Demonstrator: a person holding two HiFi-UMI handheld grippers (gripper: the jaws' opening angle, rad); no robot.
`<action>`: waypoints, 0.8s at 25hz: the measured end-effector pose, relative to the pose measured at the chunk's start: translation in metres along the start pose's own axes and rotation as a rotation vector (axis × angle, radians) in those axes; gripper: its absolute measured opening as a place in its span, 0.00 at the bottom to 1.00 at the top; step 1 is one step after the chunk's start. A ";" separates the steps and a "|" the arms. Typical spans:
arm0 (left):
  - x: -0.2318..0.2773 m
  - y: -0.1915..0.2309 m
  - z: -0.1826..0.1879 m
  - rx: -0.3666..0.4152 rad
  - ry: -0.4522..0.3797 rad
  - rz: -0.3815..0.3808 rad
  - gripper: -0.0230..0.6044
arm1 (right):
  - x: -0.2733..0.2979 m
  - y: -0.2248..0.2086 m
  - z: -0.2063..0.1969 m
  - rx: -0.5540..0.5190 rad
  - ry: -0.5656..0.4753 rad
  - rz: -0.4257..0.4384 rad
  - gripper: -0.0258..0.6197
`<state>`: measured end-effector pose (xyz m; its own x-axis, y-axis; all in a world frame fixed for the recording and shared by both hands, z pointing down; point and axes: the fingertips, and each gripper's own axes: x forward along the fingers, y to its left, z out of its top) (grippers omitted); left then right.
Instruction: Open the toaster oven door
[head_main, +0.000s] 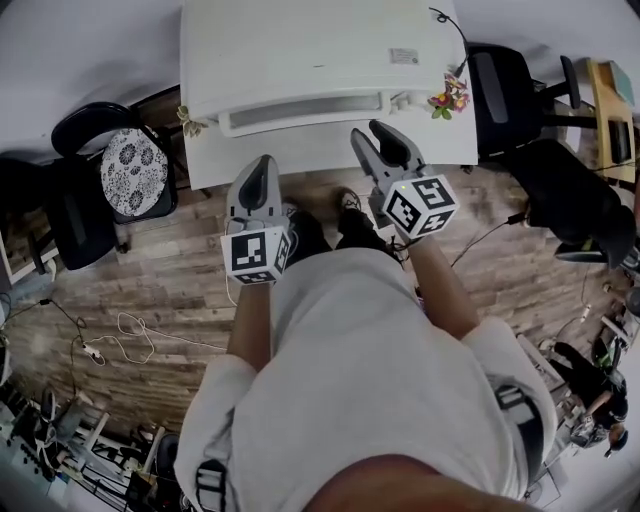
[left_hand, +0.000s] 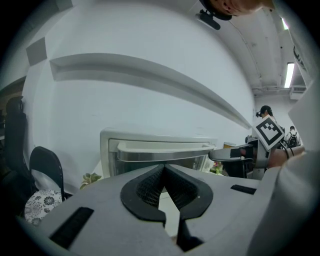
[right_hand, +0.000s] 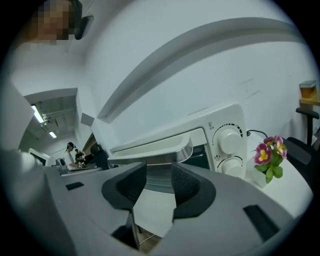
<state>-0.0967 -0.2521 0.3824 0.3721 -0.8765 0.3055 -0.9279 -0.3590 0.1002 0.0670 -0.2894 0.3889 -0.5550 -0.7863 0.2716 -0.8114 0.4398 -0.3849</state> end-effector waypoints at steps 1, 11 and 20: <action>0.001 -0.001 0.000 -0.001 0.000 -0.003 0.06 | -0.002 -0.002 0.001 -0.005 -0.002 -0.008 0.28; 0.008 -0.009 0.005 -0.007 -0.022 -0.032 0.06 | -0.013 -0.004 0.032 -0.483 0.056 -0.074 0.30; 0.000 -0.003 0.007 -0.034 -0.038 -0.019 0.06 | 0.008 0.014 0.016 -0.945 0.312 0.122 0.32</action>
<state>-0.0932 -0.2532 0.3759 0.3897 -0.8813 0.2673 -0.9206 -0.3652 0.1381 0.0544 -0.2970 0.3714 -0.5576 -0.6230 0.5486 -0.4831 0.7810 0.3959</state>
